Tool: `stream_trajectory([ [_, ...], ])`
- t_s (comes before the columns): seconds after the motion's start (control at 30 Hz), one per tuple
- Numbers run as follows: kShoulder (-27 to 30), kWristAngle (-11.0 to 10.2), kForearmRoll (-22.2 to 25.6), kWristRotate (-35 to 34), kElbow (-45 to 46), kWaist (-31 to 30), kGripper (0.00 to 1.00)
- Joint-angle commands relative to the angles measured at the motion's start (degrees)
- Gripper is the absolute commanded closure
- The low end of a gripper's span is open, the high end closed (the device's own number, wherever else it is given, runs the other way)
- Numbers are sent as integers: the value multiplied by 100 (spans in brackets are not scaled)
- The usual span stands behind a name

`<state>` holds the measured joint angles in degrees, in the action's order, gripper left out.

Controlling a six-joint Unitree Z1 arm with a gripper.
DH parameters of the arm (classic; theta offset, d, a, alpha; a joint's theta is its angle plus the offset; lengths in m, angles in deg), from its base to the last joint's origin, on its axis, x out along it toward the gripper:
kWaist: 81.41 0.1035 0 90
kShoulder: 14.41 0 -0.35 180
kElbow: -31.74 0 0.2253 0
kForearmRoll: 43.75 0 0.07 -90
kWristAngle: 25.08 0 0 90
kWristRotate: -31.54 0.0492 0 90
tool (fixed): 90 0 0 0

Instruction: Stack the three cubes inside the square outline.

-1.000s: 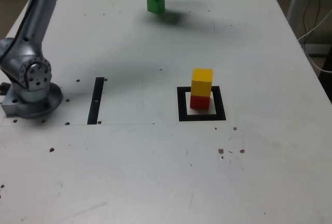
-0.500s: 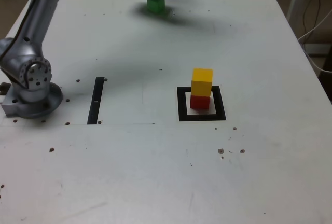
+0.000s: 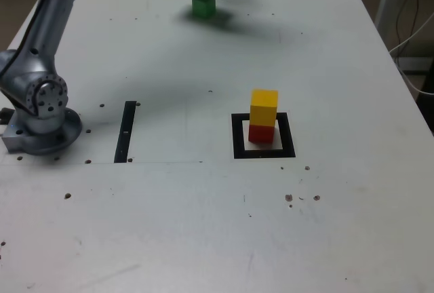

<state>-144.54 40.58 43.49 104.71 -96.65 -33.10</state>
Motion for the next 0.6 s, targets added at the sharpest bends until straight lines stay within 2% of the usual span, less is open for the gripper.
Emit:
stream_trajectory([
  [0.0,-45,124,-34,12,26,95,6],
  [0.13,-76,318,-95,12,170,160,6],
  [0.33,-62,394,-129,19,340,161,9],
  [0.57,-55,605,-144,208,418,161,11],
])
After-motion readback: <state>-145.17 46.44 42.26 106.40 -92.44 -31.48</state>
